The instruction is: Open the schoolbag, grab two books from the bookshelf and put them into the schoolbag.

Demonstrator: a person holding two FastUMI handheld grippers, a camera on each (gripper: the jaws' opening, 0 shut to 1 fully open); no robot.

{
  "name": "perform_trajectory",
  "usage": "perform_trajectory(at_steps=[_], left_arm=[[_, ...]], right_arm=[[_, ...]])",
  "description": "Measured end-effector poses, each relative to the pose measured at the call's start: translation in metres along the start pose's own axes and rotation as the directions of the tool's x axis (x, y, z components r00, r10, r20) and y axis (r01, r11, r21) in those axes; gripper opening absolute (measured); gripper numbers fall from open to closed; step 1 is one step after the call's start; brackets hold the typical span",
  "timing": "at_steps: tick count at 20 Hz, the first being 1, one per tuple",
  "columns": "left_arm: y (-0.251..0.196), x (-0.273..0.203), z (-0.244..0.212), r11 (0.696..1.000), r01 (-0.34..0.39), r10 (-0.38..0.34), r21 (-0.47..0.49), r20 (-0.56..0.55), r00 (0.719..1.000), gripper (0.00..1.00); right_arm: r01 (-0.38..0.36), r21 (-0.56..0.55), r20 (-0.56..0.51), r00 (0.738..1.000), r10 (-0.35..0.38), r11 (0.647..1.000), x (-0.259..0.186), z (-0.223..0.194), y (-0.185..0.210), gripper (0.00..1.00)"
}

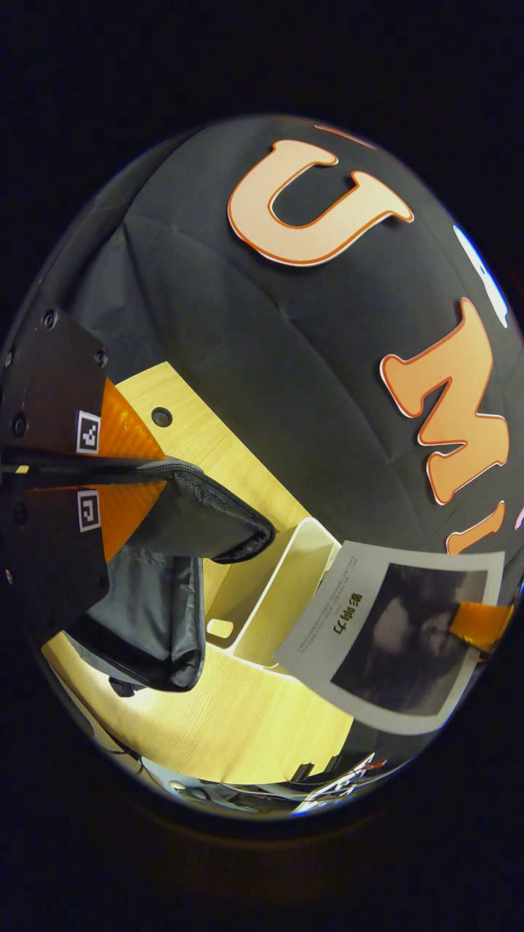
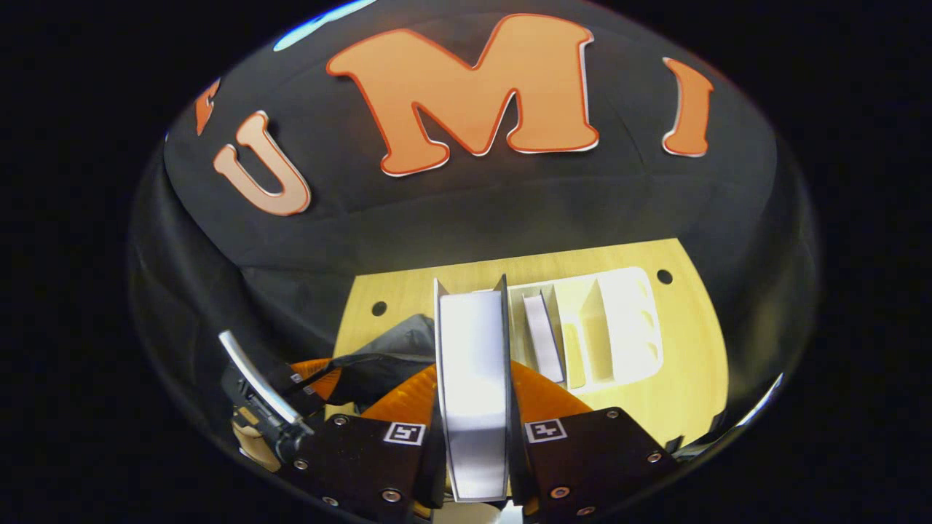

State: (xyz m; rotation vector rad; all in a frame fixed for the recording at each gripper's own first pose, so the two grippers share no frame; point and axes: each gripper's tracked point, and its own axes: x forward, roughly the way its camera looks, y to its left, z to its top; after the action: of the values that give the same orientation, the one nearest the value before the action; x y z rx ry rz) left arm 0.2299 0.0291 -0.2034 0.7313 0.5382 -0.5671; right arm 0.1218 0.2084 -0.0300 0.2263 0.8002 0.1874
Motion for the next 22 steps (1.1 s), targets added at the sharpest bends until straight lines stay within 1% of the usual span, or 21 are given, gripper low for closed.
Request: perform_trajectory(at_steps=[2, 4, 6, 7, 9, 11, 13, 14, 16, 17, 18, 20, 22], left_arm=[[0.0, -0.001, 0.001, 1.0, 0.002, -0.002, 0.007, -0.002, 1.0, 0.04], [0.002, 0.0, 0.004, 1.0, -0.008, 0.008, 0.012, 0.01, 1.0, 0.04], [0.0, -0.001, 0.004, 1.0, -0.005, 0.005, 0.016, 0.002, 1.0, 0.04], [0.0, -0.001, 0.006, 1.0, -0.006, 0.006, 0.021, 0.001, 1.0, 0.04], [-0.001, -0.001, 0.007, 1.0, -0.007, 0.007, 0.03, 0.001, 1.0, 0.04], [0.0, -0.003, 0.013, 0.999, -0.018, 0.017, 0.034, 0.012, 1.0, 0.04], [-0.001, -0.005, 0.015, 0.999, -0.014, 0.014, 0.04, 0.014, 1.0, 0.04], [-0.001, -0.006, 0.016, 0.999, -0.013, 0.012, 0.044, 0.014, 1.0, 0.04], [-0.003, -0.007, 0.02, 0.999, -0.01, 0.009, 0.052, 0.012, 1.0, 0.04], [-0.004, -0.01, 0.024, 0.998, -0.008, 0.007, 0.06, 0.014, 1.0, 0.04], [-0.004, -0.013, 0.028, 0.998, -0.009, 0.007, 0.068, 0.025, 1.0, 0.04], [-0.006, -0.02, 0.035, 0.997, -0.01, 0.007, 0.073, 0.038, 0.999, 0.04], [-0.008, -0.024, 0.037, 0.997, -0.014, 0.011, 0.081, 0.043, 0.999, 0.04]], right_arm=[[-0.059, 0.085, 0.02, 0.998, 0.058, 0.995, -0.009, -0.023, -0.001, 0.35], [-0.099, 0.173, 0.037, 0.995, 0.094, 0.98, -0.008, -0.054, -0.007, 0.35], [-0.152, 0.289, 0.056, 0.988, 0.142, 0.945, 0.002, -0.088, -0.008, 0.35], [-0.194, 0.341, 0.064, 0.981, 0.183, 0.92, 0.01, -0.104, -0.005, 0.35], [-0.244, 0.465, 0.074, 0.969, 0.237, 0.851, 0.031, -0.138, -0.003, 0.35], [-0.245, 0.561, 0.063, 0.965, 0.255, 0.791, 0.059, -0.174, -0.005, 0.35], [-0.243, 0.649, 0.048, 0.959, 0.28, 0.721, 0.089, -0.199, -0.001, 0.35], [-0.245, 0.679, 0.044, 0.954, 0.295, 0.692, 0.104, -0.211, 0.004, 0.35], [-0.26, 0.719, 0.051, 0.945, 0.324, 0.645, 0.132, -0.223, 0.015, 0.35], [-0.267, 0.735, 0.059, 0.941, 0.333, 0.624, 0.146, -0.227, 0.019, 0.3], [-0.272, 0.752, 0.066, 0.938, 0.341, 0.601, 0.157, -0.228, 0.025, 0.35], [-0.305, 0.771, 0.114, 0.93, 0.35, 0.559, 0.181, -0.219, 0.036, 0.35], [-0.337, 0.781, 0.164, 0.923, 0.347, 0.526, 0.199, -0.207, 0.051, 0.35]])
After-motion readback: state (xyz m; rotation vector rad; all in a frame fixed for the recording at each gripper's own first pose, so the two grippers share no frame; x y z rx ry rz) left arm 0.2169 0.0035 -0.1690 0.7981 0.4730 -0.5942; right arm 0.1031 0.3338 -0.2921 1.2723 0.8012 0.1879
